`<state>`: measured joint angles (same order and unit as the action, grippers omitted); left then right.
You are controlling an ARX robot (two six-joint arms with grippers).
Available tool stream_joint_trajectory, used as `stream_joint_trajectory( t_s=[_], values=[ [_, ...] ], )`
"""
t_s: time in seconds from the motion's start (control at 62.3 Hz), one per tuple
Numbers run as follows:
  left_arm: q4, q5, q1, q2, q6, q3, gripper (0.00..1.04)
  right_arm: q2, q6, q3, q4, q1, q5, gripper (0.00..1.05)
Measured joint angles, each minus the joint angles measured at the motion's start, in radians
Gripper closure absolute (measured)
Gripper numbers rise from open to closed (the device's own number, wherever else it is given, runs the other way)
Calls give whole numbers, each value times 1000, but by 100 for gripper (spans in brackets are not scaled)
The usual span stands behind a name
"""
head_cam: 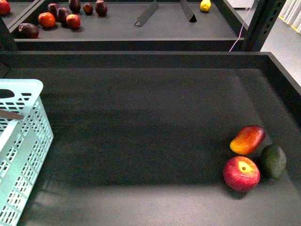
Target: Pick apple with right arm and hold basket with left
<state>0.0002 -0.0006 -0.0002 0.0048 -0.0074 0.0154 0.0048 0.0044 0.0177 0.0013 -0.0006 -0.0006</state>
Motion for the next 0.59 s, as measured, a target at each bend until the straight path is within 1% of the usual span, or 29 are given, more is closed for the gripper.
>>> stream_joint_trajectory(
  t_s=[0.546,0.562,0.594],
  values=[
    [0,0,0,0,0,0,7,0,0,0,0,0,0,9],
    [-2,-7,-1,2,-3,0,7,0,0,0,0,0,0,9],
    [-62,-89,-22,27,-31,21,7,0,0,0,0,0,0,9]
  ],
)
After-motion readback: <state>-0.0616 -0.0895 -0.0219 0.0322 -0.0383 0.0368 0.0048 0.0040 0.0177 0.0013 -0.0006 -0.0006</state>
